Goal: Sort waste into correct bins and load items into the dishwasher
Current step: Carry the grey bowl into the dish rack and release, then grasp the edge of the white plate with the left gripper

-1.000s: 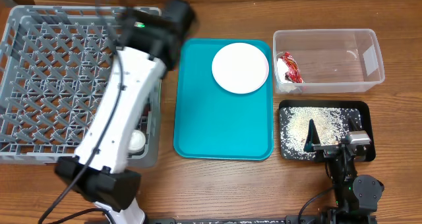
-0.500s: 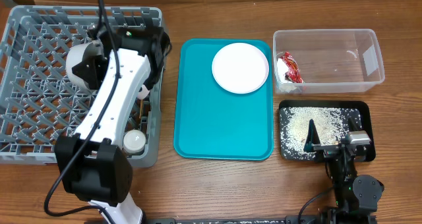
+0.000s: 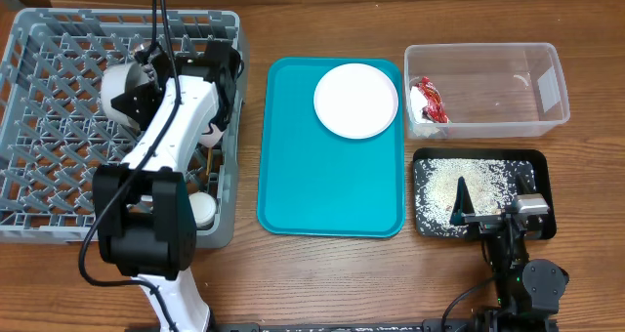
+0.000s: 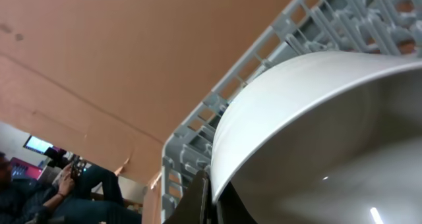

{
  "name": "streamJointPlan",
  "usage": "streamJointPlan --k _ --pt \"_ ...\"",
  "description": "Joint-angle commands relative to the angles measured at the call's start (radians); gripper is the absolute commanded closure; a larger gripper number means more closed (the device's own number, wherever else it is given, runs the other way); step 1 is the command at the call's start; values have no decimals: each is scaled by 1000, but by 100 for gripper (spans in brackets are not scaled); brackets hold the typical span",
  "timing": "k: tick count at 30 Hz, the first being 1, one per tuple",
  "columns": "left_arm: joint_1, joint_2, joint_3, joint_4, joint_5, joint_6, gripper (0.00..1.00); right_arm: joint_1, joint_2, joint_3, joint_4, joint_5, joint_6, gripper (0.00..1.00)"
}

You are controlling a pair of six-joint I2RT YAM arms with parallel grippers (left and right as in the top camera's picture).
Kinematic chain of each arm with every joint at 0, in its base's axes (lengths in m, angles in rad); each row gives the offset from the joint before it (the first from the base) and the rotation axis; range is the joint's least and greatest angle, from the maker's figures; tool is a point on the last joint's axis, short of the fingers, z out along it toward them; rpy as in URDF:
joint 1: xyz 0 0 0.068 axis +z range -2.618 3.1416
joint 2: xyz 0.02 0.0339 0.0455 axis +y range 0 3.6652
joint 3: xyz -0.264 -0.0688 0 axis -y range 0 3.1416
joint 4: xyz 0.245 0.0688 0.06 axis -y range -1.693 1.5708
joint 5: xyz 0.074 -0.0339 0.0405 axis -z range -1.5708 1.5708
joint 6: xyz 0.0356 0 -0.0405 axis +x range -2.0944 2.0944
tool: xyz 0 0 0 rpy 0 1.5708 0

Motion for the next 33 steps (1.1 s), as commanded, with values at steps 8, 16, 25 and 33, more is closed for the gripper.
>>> streamJointPlan --k 8,16,25,33 --pt "-15 97 -4 30 78 48 96 -3 -11 -11 6 -5 0 0" --pt "-53 100 -4 30 171 48 96 -3 -11 -11 6 -5 0 0" --pt "-85 100 11 -90 79 47 46 -3 -11 -11 6 -5 0 0" --pt "-109 14 212 -340 220 -168 23 -3 -11 -11 6 -5 0 0"
